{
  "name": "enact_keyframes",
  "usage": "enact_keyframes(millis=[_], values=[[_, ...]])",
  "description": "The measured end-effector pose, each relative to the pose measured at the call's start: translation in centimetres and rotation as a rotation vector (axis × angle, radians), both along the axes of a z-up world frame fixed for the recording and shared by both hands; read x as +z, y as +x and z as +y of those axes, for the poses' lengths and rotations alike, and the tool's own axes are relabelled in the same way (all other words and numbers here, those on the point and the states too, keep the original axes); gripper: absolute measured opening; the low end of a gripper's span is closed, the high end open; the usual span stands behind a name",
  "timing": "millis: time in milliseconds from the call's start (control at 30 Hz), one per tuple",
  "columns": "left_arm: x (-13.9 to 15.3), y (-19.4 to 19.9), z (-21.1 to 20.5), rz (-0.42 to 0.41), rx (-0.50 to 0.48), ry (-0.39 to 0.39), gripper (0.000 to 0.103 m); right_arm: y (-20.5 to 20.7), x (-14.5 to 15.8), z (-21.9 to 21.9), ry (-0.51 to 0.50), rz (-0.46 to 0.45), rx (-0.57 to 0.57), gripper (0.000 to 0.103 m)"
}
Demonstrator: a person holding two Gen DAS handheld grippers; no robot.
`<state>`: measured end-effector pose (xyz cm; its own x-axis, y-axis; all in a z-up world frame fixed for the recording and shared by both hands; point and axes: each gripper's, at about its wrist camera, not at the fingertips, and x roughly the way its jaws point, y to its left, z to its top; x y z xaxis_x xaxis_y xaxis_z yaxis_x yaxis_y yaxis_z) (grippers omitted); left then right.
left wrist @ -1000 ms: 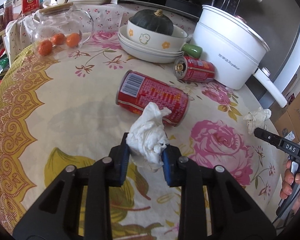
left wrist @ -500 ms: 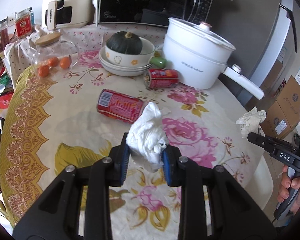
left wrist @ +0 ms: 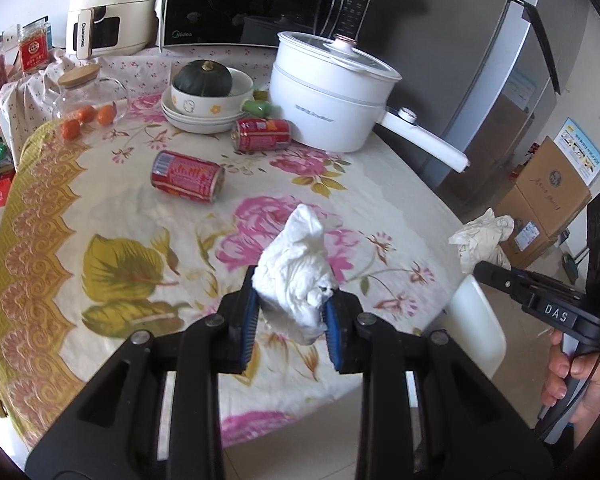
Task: Collect trash
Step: 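Carry the tissue and paper over the bin and open both tools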
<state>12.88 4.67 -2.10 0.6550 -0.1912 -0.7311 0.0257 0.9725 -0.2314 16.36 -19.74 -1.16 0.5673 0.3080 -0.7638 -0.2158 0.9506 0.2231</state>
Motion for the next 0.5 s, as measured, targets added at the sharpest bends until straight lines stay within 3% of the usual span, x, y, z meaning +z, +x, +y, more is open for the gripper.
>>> enact_keyframes(millis=[500], values=[[-2.9, -4.6, -6.7, 0.057, -0.119, -0.027, 0.031, -5.8, -2.8, -4.1, -0.053, 0.107, -0.028, 0.024]])
